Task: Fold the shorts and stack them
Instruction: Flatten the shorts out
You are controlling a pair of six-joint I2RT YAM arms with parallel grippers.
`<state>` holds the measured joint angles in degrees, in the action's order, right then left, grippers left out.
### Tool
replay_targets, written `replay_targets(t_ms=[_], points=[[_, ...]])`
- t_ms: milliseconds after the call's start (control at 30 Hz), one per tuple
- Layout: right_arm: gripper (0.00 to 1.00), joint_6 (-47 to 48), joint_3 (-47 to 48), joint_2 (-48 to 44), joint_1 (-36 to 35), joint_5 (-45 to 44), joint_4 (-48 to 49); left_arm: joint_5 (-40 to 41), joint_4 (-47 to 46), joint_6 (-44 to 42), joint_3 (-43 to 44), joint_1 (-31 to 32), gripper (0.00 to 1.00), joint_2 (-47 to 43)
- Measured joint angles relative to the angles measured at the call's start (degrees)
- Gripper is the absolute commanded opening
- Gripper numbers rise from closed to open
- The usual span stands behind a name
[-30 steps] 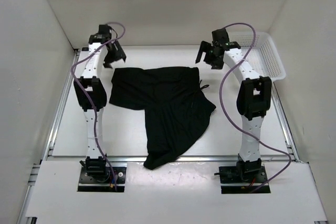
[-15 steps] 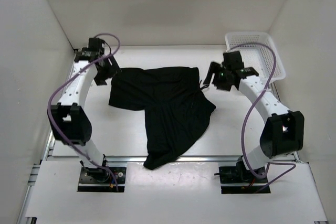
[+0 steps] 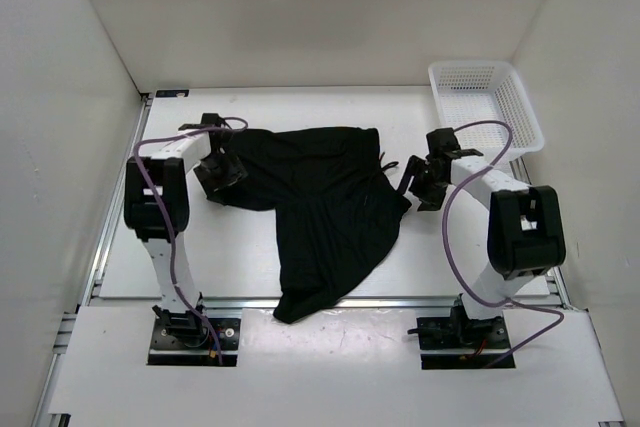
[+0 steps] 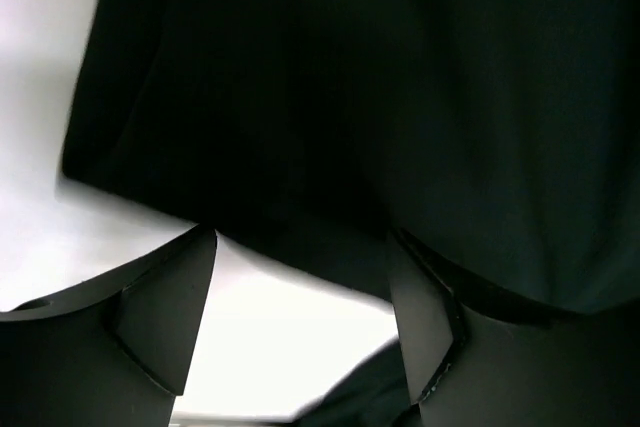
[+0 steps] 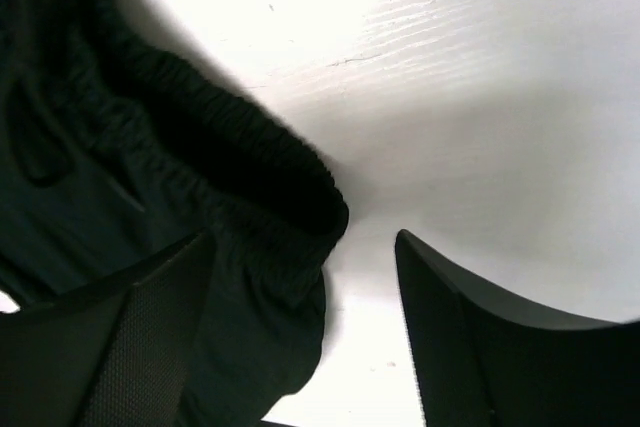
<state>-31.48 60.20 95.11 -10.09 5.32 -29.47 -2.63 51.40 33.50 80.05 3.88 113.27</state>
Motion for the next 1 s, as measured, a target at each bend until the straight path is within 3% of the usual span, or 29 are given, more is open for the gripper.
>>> replay_targets(t_ms=[33,133,167,300,333,700,800,867,1000], points=[[0.73,-0.1,0.0,1.0,0.0,0.2,0.2,-0.2,-0.5,0.1,1.4,0.0,0.78,1.7],[0.59,-0.8,0.0,3.8,0.0,1.4,1.1,-0.8,1.0,0.5,5.9,0.0,0.76,4.7],[0.43,-1.2,0.0,4.5,0.0,1.9,1.4,-0.9,1.0,0.5,7.0,0.0,0.76,5.5],[0.05,-3.0,0.0,6.2,0.1,3.8,3.2,-1.3,2.7,0.4,12.5,0.0,0.75,9.0],[0.00,-3.3,0.0,6.3,0.2,4.1,3.4,-1.3,3.2,0.4,13.9,0.0,0.75,10.0],[0.00,-11.7,6.8,10.6,0.5,1.2,4.2,0.5,10.6,-1.8,38.3,-0.5,0.74,23.4],[0.00,-12.3,7.3,10.6,0.2,0.0,4.2,1.2,11.5,-2.4,36.7,-1.3,0.74,21.8],[0.00,-12.7,7.3,10.6,-0.2,-0.7,4.2,1.6,10.5,-2.6,31.2,-2.1,0.74,17.6],[0.32,-12.8,5.8,9.2,-1.2,-2.1,4.3,2.2,10.6,-2.8,16.2,-3.2,0.74,3.1]])
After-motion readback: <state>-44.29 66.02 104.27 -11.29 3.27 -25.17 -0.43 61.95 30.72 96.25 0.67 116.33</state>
